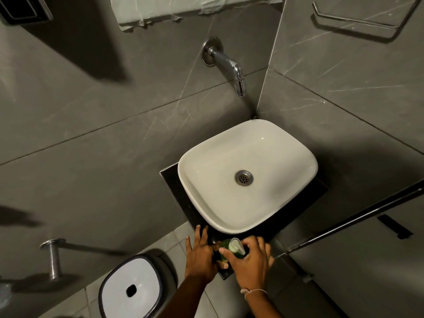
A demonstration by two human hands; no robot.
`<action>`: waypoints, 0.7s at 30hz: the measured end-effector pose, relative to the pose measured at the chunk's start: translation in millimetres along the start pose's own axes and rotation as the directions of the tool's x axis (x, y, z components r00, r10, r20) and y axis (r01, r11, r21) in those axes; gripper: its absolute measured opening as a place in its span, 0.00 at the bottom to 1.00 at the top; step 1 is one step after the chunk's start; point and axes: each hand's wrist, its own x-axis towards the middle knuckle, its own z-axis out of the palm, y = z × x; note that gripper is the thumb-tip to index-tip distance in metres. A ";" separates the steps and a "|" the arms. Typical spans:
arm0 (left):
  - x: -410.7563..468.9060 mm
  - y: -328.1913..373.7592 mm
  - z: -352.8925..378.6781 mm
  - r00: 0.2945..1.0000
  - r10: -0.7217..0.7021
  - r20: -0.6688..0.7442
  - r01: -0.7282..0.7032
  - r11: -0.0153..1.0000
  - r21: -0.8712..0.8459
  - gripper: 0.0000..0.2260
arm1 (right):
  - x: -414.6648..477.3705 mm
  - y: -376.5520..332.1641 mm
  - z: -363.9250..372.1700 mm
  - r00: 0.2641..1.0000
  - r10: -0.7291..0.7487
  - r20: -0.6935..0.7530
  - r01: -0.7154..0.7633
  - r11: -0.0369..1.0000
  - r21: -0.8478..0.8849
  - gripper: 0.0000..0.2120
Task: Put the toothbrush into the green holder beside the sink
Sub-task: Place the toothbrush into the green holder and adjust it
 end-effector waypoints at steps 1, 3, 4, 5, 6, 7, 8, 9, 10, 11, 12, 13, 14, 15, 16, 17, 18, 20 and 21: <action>-0.1 -0.3 -1.5 1.000 -0.001 0.000 0.001 1.000 -0.001 0.14 | -0.9 1.6 -0.1 1.000 -0.003 0.009 0.003 1.000 0.008 0.25; -0.1 -0.4 -2.4 1.000 0.007 0.008 -0.007 1.000 0.014 0.16 | -2.7 9.1 -2.5 0.999 -0.035 0.032 0.034 0.999 0.028 0.23; 0.3 -0.1 -1.3 1.000 0.014 0.010 -0.014 1.000 0.021 0.17 | -2.8 12.4 -4.5 0.998 -0.046 0.042 0.044 0.998 0.044 0.22; 0.8 0.5 0.0 1.000 0.020 0.009 -0.020 1.000 0.021 0.17 | -2.2 14.1 -6.6 0.998 -0.047 0.047 0.044 0.997 0.057 0.21; 0.8 0.8 1.3 1.000 0.022 0.008 -0.023 1.000 0.020 0.17 | -1.2 14.0 -7.9 0.998 -0.037 0.046 0.034 0.998 0.055 0.19; 0.9 0.4 2.5 1.000 0.023 0.007 -0.023 0.999 0.022 0.16 | 0.4 12.1 -8.6 0.999 -0.020 0.043 0.019 0.999 0.039 0.18; 1.4 -0.3 3.4 1.000 0.025 0.005 -0.025 0.999 0.026 0.16 | 2.3 8.8 -8.9 0.999 -0.002 0.044 0.001 1.000 0.014 0.19; 2.0 -1.1 3.9 1.000 0.026 0.001 -0.026 0.999 0.028 0.15 | 3.7 6.1 -8.5 0.999 0.011 0.048 -0.010 1.000 -0.007 0.21; 2.4 -1.9 4.2 1.000 0.027 -0.003 -0.026 0.999 0.029 0.15 | 4.1 4.2 -7.7 0.999 0.016 0.051 -0.016 1.000 -0.015 0.22; 3.3 -1.8 4.9 1.000 0.028 -0.007 -0.028 0.999 0.027 0.15 | 4.0 5.1 -7.3 0.999 0.013 0.052 -0.012 1.000 -0.016 0.23; 3.9 -1.7 6.1 0.999 0.030 -0.010 -0.030 0.999 0.026 0.15 | 3.4 7.3 -7.2 0.998 0.003 0.057 -0.002 1.000 -0.011 0.24; 3.8 -2.0 7.1 0.999 0.031 -0.012 -0.031 0.999 0.026 0.15 | 1.5 9.7 -6.8 0.998 -0.014 0.063 0.015 1.000 -0.004 0.25; 3.3 -2.5 7.4 0.999 0.030 -0.014 -0.029 0.999 0.024 0.15 | -0.9 12.0 -6.4 0.997 -0.038 0.069 0.038 0.999 0.005 0.26; 2.5 -3.4 7.2 1.000 0.025 -0.015 -0.025 0.999 0.023 0.16 | -2.7 13.3 -5.8 0.996 -0.057 0.071 0.056 0.998 0.015 0.25; 1.9 -3.8 6.6 1.000 0.022 -0.013 -0.021 0.999 0.025 0.17 | -3.5 12.9 -5.4 0.996 -0.056 0.066 0.055 0.998 0.016 0.22; 1.7 -3.4 5.8 1.000 0.021 -0.009 -0.021 0.999 0.030 0.18 | -3.2 10.7 -4.9 0.998 -0.037 0.059 0.037 0.999 0.004 0.20; 1.9 -2.7 4.7 1.000 0.023 -0.005 -0.023 0.999 0.037 0.19 | -2.1 7.3 -4.3 0.998 -0.017 0.052 0.017 1.000 -0.016 0.20; 2.2 -1.0 2.5 1.000 0.027 0.001 -0.027 0.999 0.045 0.19 | -0.7 1.6 -2.4 0.999 0.006 0.038 -0.005 0.999 -0.034 0.22; 2.4 -0.9 2.3 1.000 0.028 0.000 -0.028 0.999 0.041 0.18 | -0.7 -0.3 -1.5 0.999 0.014 0.032 -0.013 1.000 -0.026 0.23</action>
